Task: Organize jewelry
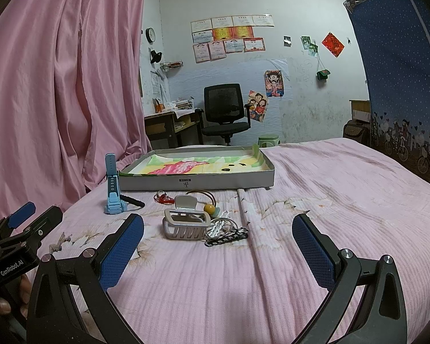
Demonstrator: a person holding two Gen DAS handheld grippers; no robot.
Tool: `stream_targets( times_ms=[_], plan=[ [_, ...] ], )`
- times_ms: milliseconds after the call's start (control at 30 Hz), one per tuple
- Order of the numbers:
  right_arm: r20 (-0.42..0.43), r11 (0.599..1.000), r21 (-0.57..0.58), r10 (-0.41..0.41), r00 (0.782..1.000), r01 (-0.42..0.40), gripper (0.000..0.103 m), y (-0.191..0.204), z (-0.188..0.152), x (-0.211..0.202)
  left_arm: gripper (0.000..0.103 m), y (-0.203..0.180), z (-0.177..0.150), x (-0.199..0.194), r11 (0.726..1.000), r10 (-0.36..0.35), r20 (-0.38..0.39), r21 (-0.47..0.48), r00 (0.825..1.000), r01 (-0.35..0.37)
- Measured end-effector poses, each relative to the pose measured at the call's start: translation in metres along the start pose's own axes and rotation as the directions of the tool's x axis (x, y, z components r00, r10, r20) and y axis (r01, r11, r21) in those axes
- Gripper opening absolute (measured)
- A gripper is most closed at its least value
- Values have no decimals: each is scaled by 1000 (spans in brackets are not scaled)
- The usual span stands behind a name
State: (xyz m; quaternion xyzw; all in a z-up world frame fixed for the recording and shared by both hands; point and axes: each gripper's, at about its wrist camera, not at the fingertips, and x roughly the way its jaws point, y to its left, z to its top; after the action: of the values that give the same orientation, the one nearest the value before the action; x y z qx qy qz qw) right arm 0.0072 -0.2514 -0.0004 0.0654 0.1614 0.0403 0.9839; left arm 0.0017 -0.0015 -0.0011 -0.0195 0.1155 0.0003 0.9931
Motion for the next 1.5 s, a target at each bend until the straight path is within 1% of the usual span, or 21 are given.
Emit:
stream_targets(
  times_ms=[1500],
  plan=[
    [-4,1000,6,2,1000,-2,102,1,-3,0,103,0,0,0,1000,2,1,4,1000,-2]
  ],
)
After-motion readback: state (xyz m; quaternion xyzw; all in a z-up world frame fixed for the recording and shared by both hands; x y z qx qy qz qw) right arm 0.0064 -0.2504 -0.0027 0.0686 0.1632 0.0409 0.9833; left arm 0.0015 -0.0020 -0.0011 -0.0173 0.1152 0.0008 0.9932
